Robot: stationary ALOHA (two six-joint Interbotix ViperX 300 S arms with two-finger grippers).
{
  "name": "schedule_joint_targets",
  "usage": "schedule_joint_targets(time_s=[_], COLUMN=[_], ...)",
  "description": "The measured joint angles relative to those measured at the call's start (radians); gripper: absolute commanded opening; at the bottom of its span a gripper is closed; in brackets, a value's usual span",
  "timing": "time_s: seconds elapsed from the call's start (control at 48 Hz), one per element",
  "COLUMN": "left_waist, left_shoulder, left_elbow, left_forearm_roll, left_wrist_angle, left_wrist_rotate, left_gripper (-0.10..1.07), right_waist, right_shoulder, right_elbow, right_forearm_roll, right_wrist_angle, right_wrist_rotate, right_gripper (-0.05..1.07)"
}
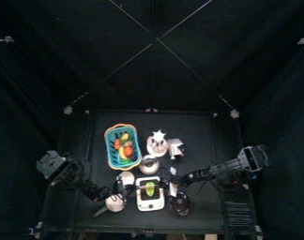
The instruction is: Cut starfruit
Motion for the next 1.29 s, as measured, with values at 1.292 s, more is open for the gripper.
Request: schedule_joint_targets(time_s=[1.292], left_waist=[0.037], left_shoulder=[0.098], left_elbow=[-0.003], left_forearm_roll=[0.120], left_wrist_angle=[0.035], left_wrist_rotate=[-0.094], left_gripper=[0.30], right_waist=[0.009], right_shoulder=[0.041], right_elbow=[0.005], right_forearm_roll=[0.009], right_wrist_angle=[0.000], right_wrist_rotate=[0.002], right_gripper=[0.41])
